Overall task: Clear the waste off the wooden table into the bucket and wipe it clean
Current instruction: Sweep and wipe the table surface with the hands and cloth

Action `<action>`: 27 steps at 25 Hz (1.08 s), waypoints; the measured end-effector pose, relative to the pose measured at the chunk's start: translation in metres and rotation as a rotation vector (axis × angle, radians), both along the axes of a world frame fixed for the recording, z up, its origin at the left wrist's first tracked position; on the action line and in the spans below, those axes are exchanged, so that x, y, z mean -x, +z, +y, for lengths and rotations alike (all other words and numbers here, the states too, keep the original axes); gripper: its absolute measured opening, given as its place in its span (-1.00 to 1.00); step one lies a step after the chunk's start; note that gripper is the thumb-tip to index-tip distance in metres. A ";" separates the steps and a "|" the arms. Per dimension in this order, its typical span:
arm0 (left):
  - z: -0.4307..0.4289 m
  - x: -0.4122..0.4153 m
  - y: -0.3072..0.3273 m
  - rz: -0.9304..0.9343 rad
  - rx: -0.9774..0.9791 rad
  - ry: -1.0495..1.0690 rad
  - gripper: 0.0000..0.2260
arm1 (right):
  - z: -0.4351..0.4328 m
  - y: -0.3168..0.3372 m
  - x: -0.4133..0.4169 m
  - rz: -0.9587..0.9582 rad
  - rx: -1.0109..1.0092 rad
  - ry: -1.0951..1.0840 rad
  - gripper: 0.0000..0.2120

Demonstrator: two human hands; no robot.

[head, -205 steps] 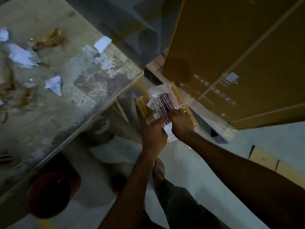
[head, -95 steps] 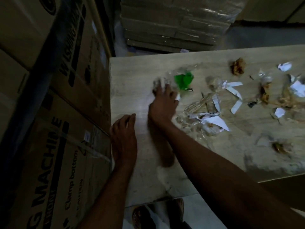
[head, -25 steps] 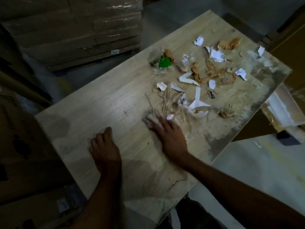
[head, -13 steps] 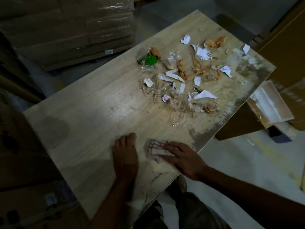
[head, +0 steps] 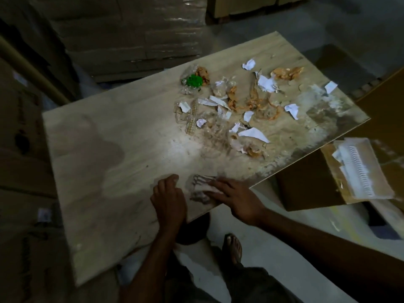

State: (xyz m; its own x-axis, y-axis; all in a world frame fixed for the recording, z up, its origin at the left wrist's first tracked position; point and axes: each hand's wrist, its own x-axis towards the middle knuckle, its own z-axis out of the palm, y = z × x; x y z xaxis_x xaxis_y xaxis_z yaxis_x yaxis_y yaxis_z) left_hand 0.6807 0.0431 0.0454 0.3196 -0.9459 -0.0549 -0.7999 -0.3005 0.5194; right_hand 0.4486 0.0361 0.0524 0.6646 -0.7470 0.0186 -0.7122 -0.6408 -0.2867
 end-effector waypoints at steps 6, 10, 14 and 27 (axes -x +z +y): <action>0.026 0.032 -0.013 -0.162 -0.125 -0.122 -0.53 | -0.109 0.038 -0.013 -0.016 0.081 -0.106 -0.52; 0.025 0.041 -0.015 -0.161 -0.041 -0.105 -0.67 | -0.058 0.038 0.025 -0.096 0.191 -0.086 -0.56; 0.017 0.084 -0.012 -0.239 0.042 -0.296 -0.76 | -0.033 0.006 0.105 -0.057 0.122 -0.172 -0.29; -0.051 0.284 -0.008 -0.198 0.060 -0.399 -0.84 | -0.102 0.014 0.234 -0.377 0.114 -0.809 -0.39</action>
